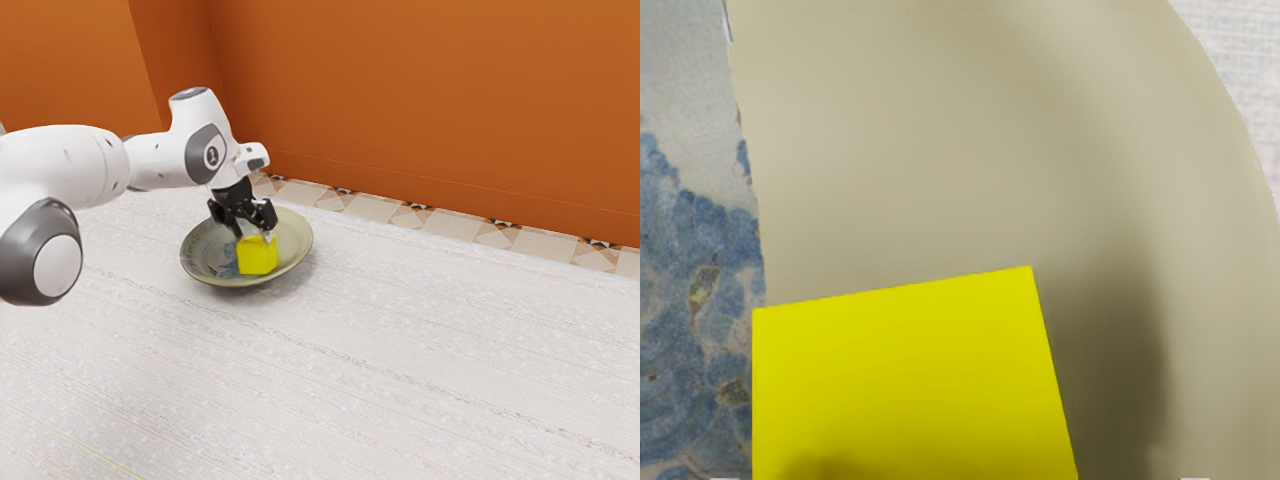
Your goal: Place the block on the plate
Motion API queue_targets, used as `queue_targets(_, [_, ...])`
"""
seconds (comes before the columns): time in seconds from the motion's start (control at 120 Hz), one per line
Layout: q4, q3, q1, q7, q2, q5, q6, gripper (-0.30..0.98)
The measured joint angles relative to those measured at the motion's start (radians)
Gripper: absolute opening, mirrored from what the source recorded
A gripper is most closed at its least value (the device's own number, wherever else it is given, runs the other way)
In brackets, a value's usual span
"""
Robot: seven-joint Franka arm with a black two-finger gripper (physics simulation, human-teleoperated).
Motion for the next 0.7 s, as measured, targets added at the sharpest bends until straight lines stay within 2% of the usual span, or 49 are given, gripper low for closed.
queue_targets(0.117, [-0.001, -0.006, -0.002, 0.001, -0.05, 0.023, -0.004, 0.61])
queue_targets(0.367, [-0.063, -0.065, -0.038, 0.02, -0.23, 0.12, -0.055, 0.66])
queue_targets(0.592, [-0.108, -0.071, -0.126, 0.106, -0.383, 0.187, -0.19, 0.68])
queue_targets(0.7, [-0.13, -0.073, -0.137, 0.137, -0.412, 0.202, -0.248, 0.68])
